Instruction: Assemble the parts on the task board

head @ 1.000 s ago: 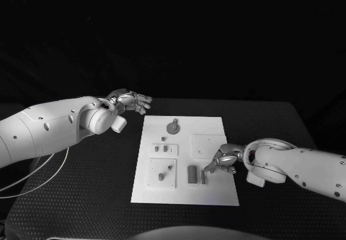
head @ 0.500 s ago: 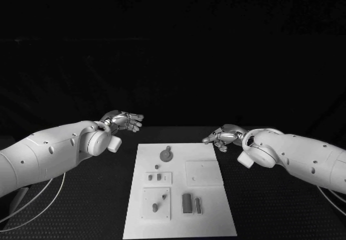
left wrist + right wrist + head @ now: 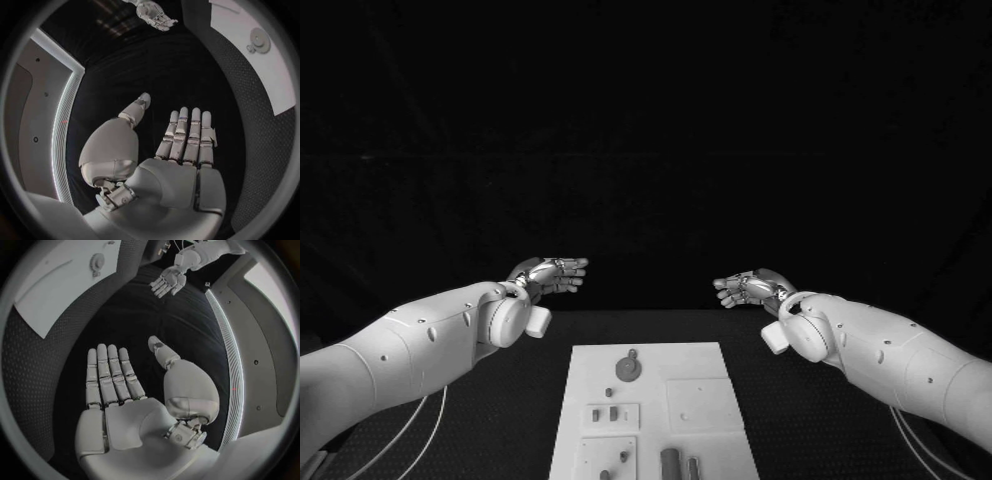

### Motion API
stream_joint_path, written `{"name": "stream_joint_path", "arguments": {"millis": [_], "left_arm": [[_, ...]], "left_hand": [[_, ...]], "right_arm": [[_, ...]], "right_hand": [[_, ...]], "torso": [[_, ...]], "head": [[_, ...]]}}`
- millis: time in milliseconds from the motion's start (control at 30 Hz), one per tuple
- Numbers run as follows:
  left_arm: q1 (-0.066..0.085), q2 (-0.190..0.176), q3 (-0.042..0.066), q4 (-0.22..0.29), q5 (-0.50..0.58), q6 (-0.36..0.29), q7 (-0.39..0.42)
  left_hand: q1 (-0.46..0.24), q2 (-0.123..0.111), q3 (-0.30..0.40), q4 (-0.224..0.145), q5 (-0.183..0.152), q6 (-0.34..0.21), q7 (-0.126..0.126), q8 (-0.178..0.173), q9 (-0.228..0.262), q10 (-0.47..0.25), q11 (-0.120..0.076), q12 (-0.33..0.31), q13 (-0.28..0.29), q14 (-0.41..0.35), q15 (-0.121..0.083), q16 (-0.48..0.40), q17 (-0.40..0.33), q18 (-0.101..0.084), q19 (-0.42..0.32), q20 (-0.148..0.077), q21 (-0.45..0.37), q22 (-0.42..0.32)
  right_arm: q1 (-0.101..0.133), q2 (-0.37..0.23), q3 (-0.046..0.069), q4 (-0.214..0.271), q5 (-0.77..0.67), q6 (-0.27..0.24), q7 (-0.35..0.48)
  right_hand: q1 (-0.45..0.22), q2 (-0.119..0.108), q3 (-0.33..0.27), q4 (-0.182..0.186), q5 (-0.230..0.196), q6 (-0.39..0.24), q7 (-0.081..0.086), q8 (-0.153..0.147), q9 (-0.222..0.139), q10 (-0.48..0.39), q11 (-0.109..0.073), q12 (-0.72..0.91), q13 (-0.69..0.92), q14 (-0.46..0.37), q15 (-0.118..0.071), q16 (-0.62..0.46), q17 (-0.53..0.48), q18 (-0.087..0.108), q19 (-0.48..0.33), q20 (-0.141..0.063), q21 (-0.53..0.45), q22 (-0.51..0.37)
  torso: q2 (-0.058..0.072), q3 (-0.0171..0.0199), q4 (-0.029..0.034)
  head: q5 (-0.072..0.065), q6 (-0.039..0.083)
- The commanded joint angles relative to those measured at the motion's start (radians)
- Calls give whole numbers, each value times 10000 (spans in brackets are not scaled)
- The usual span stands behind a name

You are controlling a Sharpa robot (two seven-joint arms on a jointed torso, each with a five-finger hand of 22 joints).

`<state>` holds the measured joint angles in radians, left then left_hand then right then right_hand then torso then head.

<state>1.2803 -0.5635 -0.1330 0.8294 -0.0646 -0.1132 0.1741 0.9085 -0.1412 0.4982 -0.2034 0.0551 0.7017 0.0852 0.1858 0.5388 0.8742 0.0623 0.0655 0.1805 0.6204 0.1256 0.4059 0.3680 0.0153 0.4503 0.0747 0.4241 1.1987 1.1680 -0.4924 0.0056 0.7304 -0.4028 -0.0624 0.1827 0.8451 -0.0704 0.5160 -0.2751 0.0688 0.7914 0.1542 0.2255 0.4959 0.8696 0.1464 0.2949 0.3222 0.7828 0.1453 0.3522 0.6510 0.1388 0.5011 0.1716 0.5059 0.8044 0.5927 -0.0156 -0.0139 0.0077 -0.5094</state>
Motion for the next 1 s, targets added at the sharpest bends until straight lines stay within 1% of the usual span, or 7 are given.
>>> {"name": "stream_joint_path", "arguments": {"millis": [33, 133, 167, 300, 333, 700, 1000], "left_arm": [[-94, 102, 9, -153, 415, 706, 378], [-206, 142, 9, -213, 415, 816, 391], [-149, 86, -3, -161, 137, 216, 84], [-216, 16, 38, 75, 152, 5, 189], [-247, -16, 57, 182, 160, -91, 237], [-1009, -813, 529, 2860, 340, -2492, 1431], [-1830, -1671, 1038, 5747, 534, -5081, 2719]], "left_hand": [[-101, -150, 75, 219, -58, -112, -32, 9, 30, -169, -56, -7, -123, -178, 35, -114, -31, -153, -138, 110, -173, -59], [-117, -141, 109, 315, -58, -130, -40, 36, 54, -133, -62, 20, -162, -190, 31, -126, -25, -153, -129, 126, -214, -60], [-9085, 1412, -4982, 2034, -551, -7017, -852, -1858, -5388, -8742, -623, -655, -1805, -6204, -1256, -4059, -3680, -153, -4503, -747, -4241, -3634], [-9085, 1412, -4982, 2034, -551, -7017, -852, -1858, -5388, -8742, -623, -655, -1805, -6204, -1256, -4059, -3680, -153, -4503, -747, -4241, -4771], [-9085, 1412, -4982, 2034, -551, -7017, -852, -1858, -5388, -8742, -623, -655, -1805, -6204, -1256, -4059, -3680, -153, -4503, -747, -4241, -11987], [-9085, 1412, -4982, 2034, -551, -7017, -852, -1858, -5388, -8742, -623, -655, -1805, -6204, -1256, -4059, -3680, -153, -4503, -747, -4241, -11987], [-9085, 1412, -4982, 2034, -551, -7017, -852, -1858, -5388, -8742, -623, -655, -1805, -6204, -1256, -4059, -3680, -153, -4503, -747, -4241, -11987]], "right_arm": [[-23, 14, 53, -43, 669, 28, 560], [-27, -57, 55, 33, 672, 25, 560], [-25, -16, 52, -9, 265, -9, 172], [-58, -96, 49, 227, 371, -207, 262], [-73, -133, 48, 334, 419, -298, 303], [-441, -1044, 13, 3012, 1618, -2549, 1323], [-849, -2055, -25, 5984, 2948, -5048, 2455]], "right_hand": [[-23, 97, -116, -17, 71, -197, -66, 27, -27, 147, 6, -792, -762, -106, 15, -601, -559, -46, -250, 193, -481, -291], [-22, 129, -212, 45, 116, -276, -66, 68, -51, 258, 31, -1164, -1141, -127, 32, -804, -861, -30, -293, 241, -624, -352], [-8451, 704, -5160, 2751, -688, -7914, -1542, -2255, -4959, -8696, -1464, -2949, -3222, -7828, -1453, -3522, -6510, -1388, -5011, -1716, -5059, -8044], [-8451, 704, -5160, 2751, -688, -7914, -1542, -2255, -4959, -8696, -1464, -2949, -3222, -7828, -1453, -3522, -6510, -1388, -5011, -1716, -5059, -8044], [-8451, 704, -5160, 2751, -688, -7914, -1542, -2255, -4959, -8696, -1464, -2949, -3222, -7828, -1453, -3522, -6510, -1388, -5011, -1716, -5059, -8044], [-8451, 704, -5160, 2751, -688, -7914, -1542, -2255, -4959, -8696, -1464, -2949, -3222, -7828, -1453, -3522, -6510, -1388, -5011, -1716, -5059, -8044], [-8451, 704, -5160, 2751, -688, -7914, -1542, -2255, -4959, -8696, -1464, -2949, -3222, -7828, -1453, -3522, -6510, -1388, -5011, -1716, -5059, -8044]], "torso": [[-174, 73, -23], [-205, 114, -10], [-108, 41, -12], [-149, 54, 4], [-167, 60, 12], [-463, 150, 130], [-485, 156, 139]], "head": [[114, 242], [151, 313], [90, 204], [72, 82], [64, 28], [-67, -842], [-77, -906]]}}
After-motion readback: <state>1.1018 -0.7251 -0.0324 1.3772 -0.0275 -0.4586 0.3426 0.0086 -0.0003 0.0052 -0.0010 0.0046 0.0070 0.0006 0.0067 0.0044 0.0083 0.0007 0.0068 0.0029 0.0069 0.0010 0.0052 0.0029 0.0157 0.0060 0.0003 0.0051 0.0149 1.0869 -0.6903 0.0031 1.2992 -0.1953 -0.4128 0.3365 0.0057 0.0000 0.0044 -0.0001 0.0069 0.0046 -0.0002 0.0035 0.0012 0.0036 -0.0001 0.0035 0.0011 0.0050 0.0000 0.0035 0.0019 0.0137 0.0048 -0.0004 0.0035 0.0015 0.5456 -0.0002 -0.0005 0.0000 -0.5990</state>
